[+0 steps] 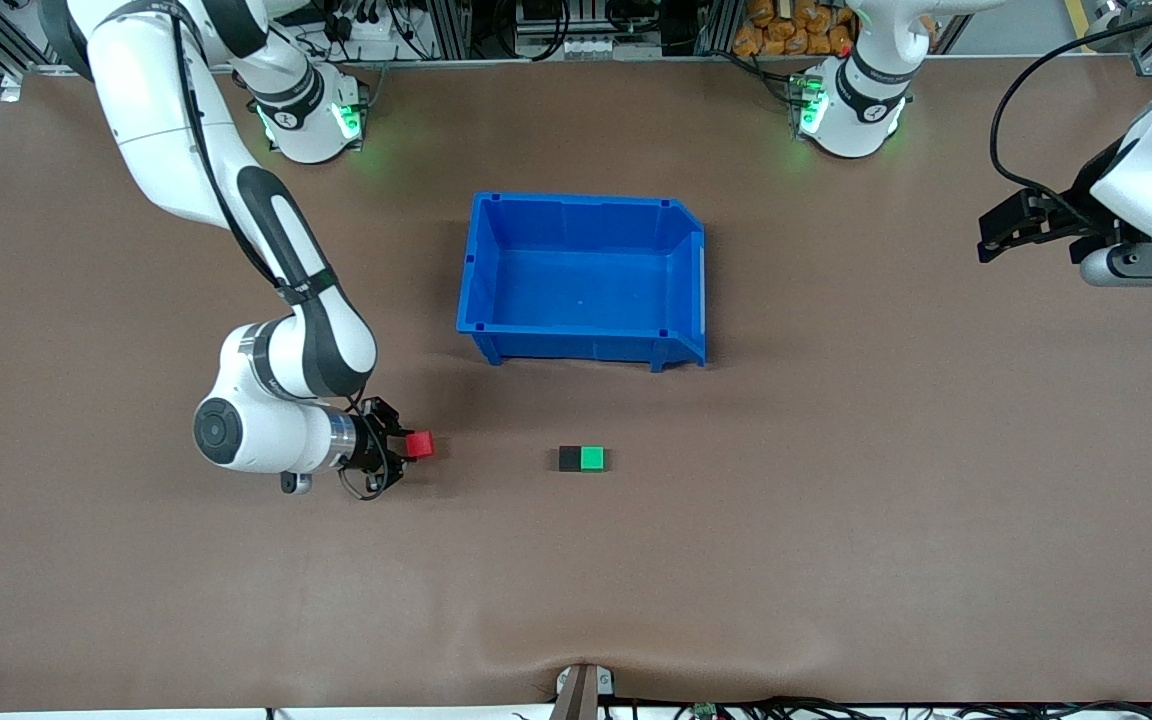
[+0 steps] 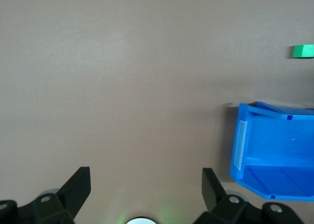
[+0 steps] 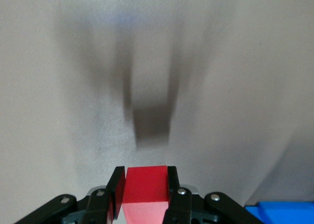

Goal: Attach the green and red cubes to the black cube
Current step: 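Lower the red cube next to the black cube with the right gripper, then push the red cube against the black cube with the right gripper, then hold the red cube against the black cube, then open the right gripper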

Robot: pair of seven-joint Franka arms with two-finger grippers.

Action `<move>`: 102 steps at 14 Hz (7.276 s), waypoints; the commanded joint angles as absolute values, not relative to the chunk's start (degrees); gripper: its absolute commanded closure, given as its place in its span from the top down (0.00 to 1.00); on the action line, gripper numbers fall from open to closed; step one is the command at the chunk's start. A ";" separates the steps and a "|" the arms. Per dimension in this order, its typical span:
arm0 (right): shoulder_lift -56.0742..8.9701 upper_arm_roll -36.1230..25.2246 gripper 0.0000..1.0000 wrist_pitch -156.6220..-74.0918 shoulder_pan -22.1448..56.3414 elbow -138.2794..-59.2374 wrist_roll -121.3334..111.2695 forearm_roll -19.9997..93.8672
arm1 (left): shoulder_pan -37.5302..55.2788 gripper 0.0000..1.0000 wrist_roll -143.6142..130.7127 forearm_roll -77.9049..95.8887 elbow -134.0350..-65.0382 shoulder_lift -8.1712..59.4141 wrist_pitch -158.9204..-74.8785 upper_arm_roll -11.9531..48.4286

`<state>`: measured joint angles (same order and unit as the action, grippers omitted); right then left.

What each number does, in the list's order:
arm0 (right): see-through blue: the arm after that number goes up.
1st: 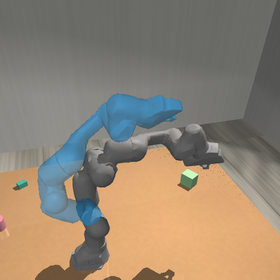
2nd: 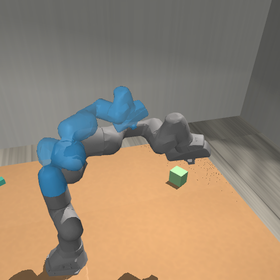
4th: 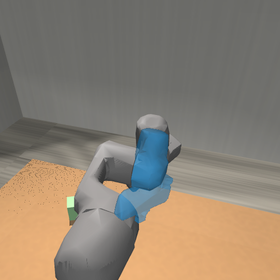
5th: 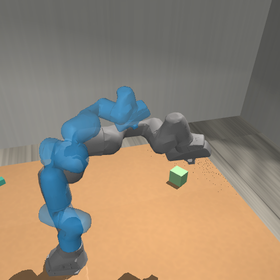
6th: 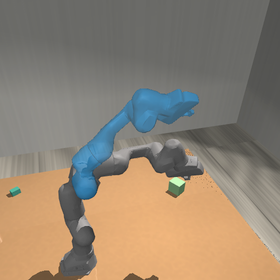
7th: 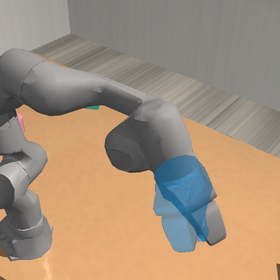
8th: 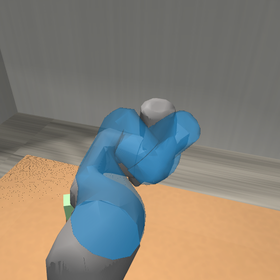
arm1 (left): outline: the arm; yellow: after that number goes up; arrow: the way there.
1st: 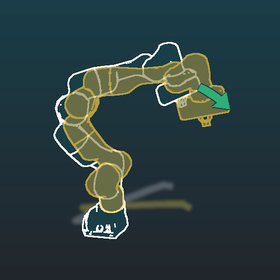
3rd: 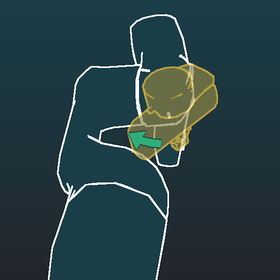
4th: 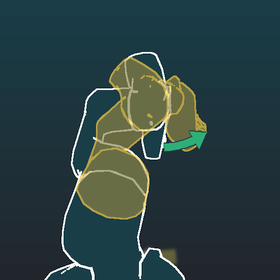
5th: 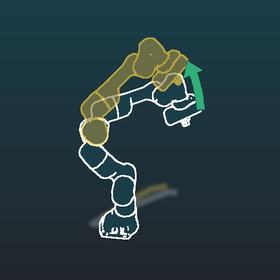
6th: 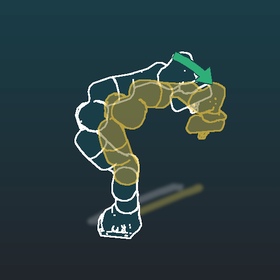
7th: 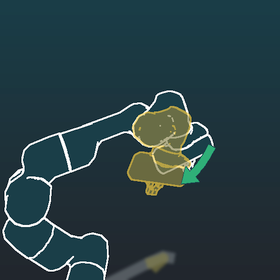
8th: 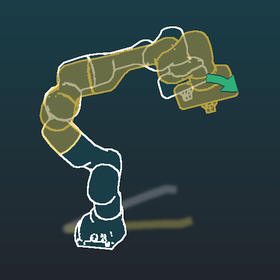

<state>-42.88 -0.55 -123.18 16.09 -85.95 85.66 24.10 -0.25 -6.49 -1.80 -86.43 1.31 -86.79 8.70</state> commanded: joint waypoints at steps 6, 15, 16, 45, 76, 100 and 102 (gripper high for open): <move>-45.44 -0.88 0.00 -125.85 17.75 -82.62 86.84 27.07 | -0.35 1.00 -6.50 -1.93 -86.31 1.32 -87.19 8.96; -47.81 -0.88 0.00 -126.39 19.95 -79.46 88.59 30.59 | -0.53 1.00 -6.42 -1.85 -86.31 1.32 -87.19 8.96; -48.16 -0.88 0.00 -126.47 20.39 -79.02 88.68 30.59 | -0.61 1.00 -6.50 -1.85 -86.31 1.32 -87.19 8.96; -55.46 -0.88 0.00 -132.00 26.98 -70.05 98.52 31.20 | -0.97 1.00 -5.89 -1.85 -86.40 1.23 -87.19 8.79; -58.36 -0.97 0.00 -136.23 30.67 -68.03 102.92 31.11 | -0.79 1.00 -6.15 -1.85 -86.40 1.32 -87.19 8.88; -58.27 -1.05 0.60 -135.88 30.67 -68.38 103.27 30.41 | -0.44 1.00 -6.50 -1.93 -86.22 1.32 -87.19 8.88; -58.18 -1.14 0.75 -135.79 30.67 -68.38 103.27 30.32 | -0.44 1.00 -6.50 -1.93 -86.22 1.32 -87.19 8.88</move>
<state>-57.32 -0.49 -136.20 30.08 -70.01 102.16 30.26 -0.39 -6.51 -1.80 -86.43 1.31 -86.83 8.67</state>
